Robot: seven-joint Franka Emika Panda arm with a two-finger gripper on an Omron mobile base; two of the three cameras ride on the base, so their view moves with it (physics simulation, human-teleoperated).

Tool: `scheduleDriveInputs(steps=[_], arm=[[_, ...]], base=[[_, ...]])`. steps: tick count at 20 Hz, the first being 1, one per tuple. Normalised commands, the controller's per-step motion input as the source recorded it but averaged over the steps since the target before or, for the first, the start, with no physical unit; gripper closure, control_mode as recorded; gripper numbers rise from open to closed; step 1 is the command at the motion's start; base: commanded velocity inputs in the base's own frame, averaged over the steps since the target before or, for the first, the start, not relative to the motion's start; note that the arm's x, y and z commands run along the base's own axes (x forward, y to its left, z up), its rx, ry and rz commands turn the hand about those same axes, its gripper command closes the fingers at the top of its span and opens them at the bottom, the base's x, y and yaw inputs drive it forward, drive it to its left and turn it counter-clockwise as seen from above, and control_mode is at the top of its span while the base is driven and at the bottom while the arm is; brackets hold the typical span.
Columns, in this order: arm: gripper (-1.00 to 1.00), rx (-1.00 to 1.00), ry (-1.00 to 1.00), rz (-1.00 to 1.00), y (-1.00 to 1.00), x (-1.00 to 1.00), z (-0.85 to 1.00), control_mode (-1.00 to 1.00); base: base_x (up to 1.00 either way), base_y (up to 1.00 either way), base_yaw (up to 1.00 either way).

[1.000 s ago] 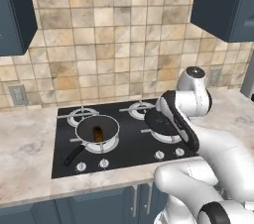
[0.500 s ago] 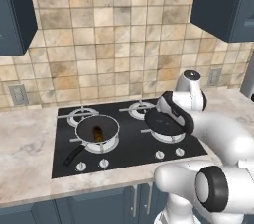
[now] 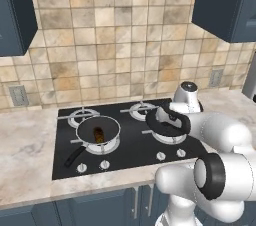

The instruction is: Place both pans onto different burners. Then place the sweet potato and the steak on different pans.

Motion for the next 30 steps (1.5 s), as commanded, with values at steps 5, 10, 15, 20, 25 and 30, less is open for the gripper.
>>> scheduleDriveInputs(steps=[5, 10, 15, 20, 25, 30], arm=[[1.00, 0.00, 0.00, 0.00, 0.00, 0.09, -0.23, -1.00], [1.00, 0.00, 0.00, 0.00, 0.00, 0.06, -0.19, -1.00], [-1.00, 0.00, 0.00, 0.00, 0.00, 0.06, -0.13, -1.00], [-1.00, 0.00, 0.00, 0.00, -0.07, 0.02, 0.00, -1.00], [-1.00, 0.00, 0.01, 0.00, -0.09, -0.04, 0.17, -1.00], [-1.00, 0.00, -0.03, 0.00, -0.02, -0.28, 0.67, -1.00]], base=[[0.00, 0.00, 0.00], [0.00, 0.00, 0.00], [0.00, 0.00, 0.00], [0.00, 0.00, 0.00], [0.00, 0.00, 0.00], [0.00, 0.00, 0.00]])
